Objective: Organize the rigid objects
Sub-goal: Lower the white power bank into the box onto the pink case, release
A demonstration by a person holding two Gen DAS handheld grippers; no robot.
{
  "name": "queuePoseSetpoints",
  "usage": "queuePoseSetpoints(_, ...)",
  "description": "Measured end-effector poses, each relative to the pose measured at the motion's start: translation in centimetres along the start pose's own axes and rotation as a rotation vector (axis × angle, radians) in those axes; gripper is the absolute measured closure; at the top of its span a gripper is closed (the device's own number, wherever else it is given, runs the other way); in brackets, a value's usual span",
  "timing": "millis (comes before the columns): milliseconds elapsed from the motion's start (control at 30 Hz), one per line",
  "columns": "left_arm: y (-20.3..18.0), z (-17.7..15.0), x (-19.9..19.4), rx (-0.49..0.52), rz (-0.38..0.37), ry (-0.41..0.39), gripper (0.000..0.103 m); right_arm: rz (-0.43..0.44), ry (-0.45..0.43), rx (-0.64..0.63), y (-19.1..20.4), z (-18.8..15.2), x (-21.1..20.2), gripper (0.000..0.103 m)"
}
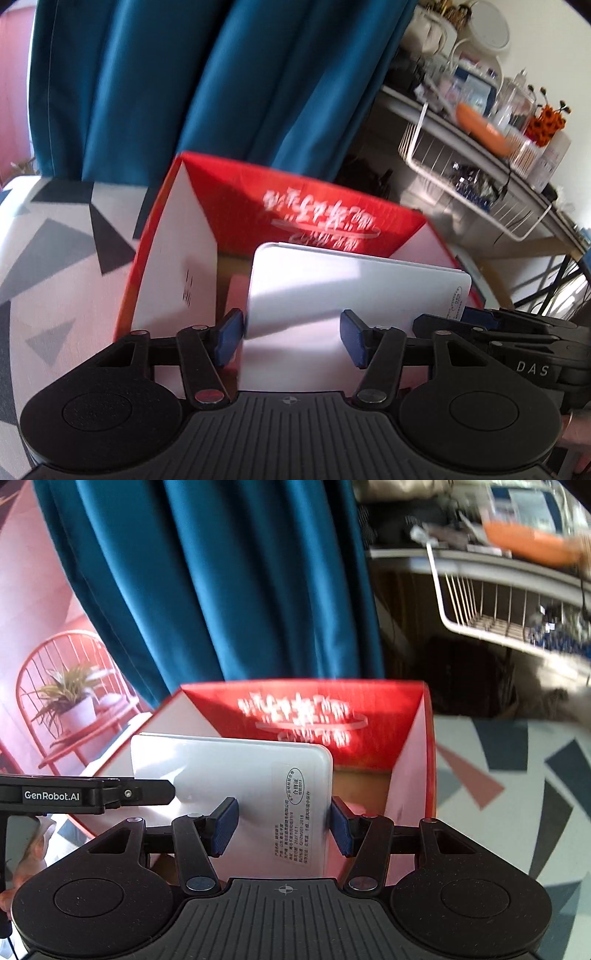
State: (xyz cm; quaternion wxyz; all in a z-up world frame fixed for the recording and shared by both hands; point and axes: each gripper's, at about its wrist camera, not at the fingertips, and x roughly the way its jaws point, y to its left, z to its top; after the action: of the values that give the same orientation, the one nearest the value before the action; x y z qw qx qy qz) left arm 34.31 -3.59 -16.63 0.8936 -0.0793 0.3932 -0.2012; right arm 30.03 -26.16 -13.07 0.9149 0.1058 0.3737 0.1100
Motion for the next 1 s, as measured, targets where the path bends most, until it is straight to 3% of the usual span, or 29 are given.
queuePoseSetpoints(433,-0.4,-1.0,1.4,0.078,0.072,0.038,0.049,-0.070,0.051,-0.100,1.5,-0.7,1.4,0.056)
queuePoseSetpoints(633,-0.2,-1.0,1.2,0.071,0.061,0.029,0.049,-0.072,0.049,-0.094,1.5,-0.6,1.3,0.055)
queuePoseSetpoints(733,0.0,-1.2,0.5,0.055,0.040,-0.003,0.049,-0.078,0.002,-0.057,1.1,-0.5,0.5,0.043)
queuePoseSetpoints(900,-0.4,-1.2,-1.1,0.075,0.028,-0.050,0.043,-0.104,-0.055,-0.039,0.8,-0.4,-1.1,0.042)
queuePoseSetpoints(1000,-0.8,-1.2,-2.5,0.106,0.031,-0.091,0.037,-0.120,-0.094,-0.034,0.9,-0.5,-2.3,0.034)
